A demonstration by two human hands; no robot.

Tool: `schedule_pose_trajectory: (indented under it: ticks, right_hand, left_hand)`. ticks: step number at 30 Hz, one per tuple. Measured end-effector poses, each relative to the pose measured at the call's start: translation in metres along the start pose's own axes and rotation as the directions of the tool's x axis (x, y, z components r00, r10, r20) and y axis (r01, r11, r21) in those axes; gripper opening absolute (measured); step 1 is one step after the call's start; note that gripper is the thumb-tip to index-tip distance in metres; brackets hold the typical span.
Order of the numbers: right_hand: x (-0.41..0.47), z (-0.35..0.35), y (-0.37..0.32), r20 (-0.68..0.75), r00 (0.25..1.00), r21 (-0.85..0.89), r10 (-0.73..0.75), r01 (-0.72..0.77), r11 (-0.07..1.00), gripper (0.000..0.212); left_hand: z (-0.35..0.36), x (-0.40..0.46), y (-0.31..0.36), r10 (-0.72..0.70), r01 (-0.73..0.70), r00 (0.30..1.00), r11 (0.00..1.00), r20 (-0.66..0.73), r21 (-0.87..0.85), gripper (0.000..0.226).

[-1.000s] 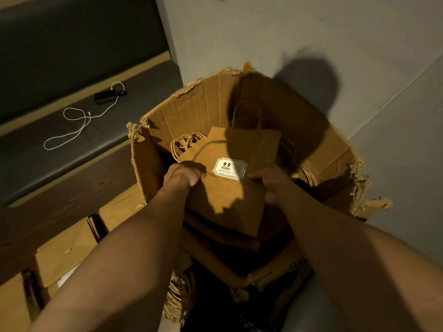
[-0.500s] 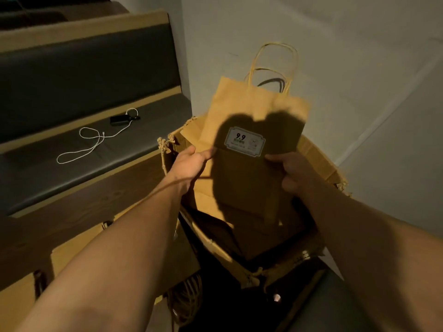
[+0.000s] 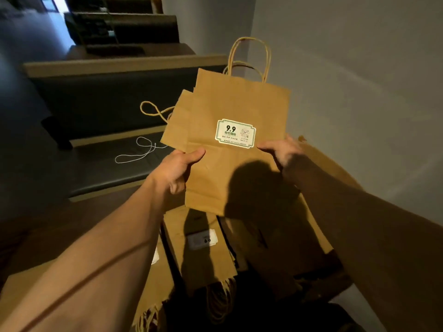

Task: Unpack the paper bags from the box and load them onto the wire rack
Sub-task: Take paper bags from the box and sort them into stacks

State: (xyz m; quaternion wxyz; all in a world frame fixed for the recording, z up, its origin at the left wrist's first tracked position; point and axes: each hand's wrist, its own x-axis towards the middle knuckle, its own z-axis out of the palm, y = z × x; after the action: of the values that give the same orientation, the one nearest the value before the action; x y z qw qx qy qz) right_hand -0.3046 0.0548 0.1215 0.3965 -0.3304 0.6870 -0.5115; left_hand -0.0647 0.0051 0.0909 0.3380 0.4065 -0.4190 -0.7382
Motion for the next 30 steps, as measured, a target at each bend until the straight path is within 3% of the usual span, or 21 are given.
schedule_pose_trajectory:
  ticks: [2, 3, 6, 8, 9, 12, 14, 17, 19, 23, 27, 30]
  right_hand:
    - [-0.002, 0.022, -0.004, 0.159, 0.987, -0.215, 0.019, 0.016, 0.977, 0.089]
    - [-0.006, 0.034, -0.008, 0.263, 0.964, -0.275, 0.043, 0.032, 0.961, 0.096]
    - [-0.017, 0.076, -0.012, 0.446, 0.892, -0.262, 0.08, 0.044, 0.964, 0.066]
    - [-0.029, 0.111, -0.005, 0.507, 0.86, -0.193, 0.055, 0.051, 0.98, 0.031]
    - [-0.033, 0.126, 0.002, 0.52, 0.853, -0.128, 0.052, 0.018, 0.992, 0.025]
    - [-0.049, 0.172, 0.025, 0.587, 0.803, -0.03, 0.108, -0.112, 0.993, 0.04]
    - [-0.058, 0.194, 0.042, 0.61, 0.781, -0.042, 0.132, -0.134, 0.99, 0.037]
    - [-0.075, 0.227, 0.065, 0.658, 0.736, -0.047, 0.158, -0.17, 0.984, 0.039]
    - [-0.085, 0.245, 0.076, 0.671, 0.725, -0.038, 0.155, -0.176, 0.984, 0.043]
    - [-0.099, 0.27, 0.092, 0.693, 0.703, -0.031, 0.163, -0.197, 0.98, 0.042]
    - [-0.102, 0.28, 0.094, 0.696, 0.679, -0.044, 0.233, -0.283, 0.958, 0.031]
    - [-0.108, 0.291, 0.091, 0.593, 0.768, 0.065, 0.242, -0.345, 0.936, 0.021]
  left_hand:
    - [-0.025, -0.018, 0.005, 0.022, -0.024, 0.999, 0.999, -0.048, -0.044, 0.037]
    - [-0.039, -0.028, 0.006, 0.034, -0.039, 0.996, 0.998, -0.082, -0.053, 0.036]
    - [-0.082, -0.059, 0.002, 0.045, -0.06, 0.978, 0.996, -0.205, -0.067, 0.035]
    - [-0.108, -0.082, -0.005, 0.03, -0.055, 0.959, 0.995, -0.283, -0.078, 0.031]
    - [-0.119, -0.094, -0.01, 0.02, -0.049, 0.951, 0.995, -0.31, -0.087, 0.027]
    - [-0.15, -0.131, -0.024, -0.037, -0.023, 0.924, 0.988, -0.38, -0.153, 0.017]
    - [-0.167, -0.152, -0.036, -0.074, 0.007, 0.908, 0.987, -0.412, -0.162, 0.022]
    - [-0.197, -0.176, -0.058, -0.065, -0.027, 0.869, 0.984, -0.49, -0.178, 0.063]
    - [-0.208, -0.189, -0.069, -0.07, -0.04, 0.848, 0.98, -0.525, -0.195, 0.07]
    - [-0.223, -0.209, -0.081, -0.085, -0.074, 0.796, 0.969, -0.599, -0.235, 0.026]
    - [-0.236, -0.226, -0.085, -0.13, -0.084, 0.804, 0.941, -0.58, -0.327, 0.033]
    - [-0.239, -0.233, -0.085, -0.09, -0.11, 0.794, 0.951, -0.601, -0.288, 0.019]
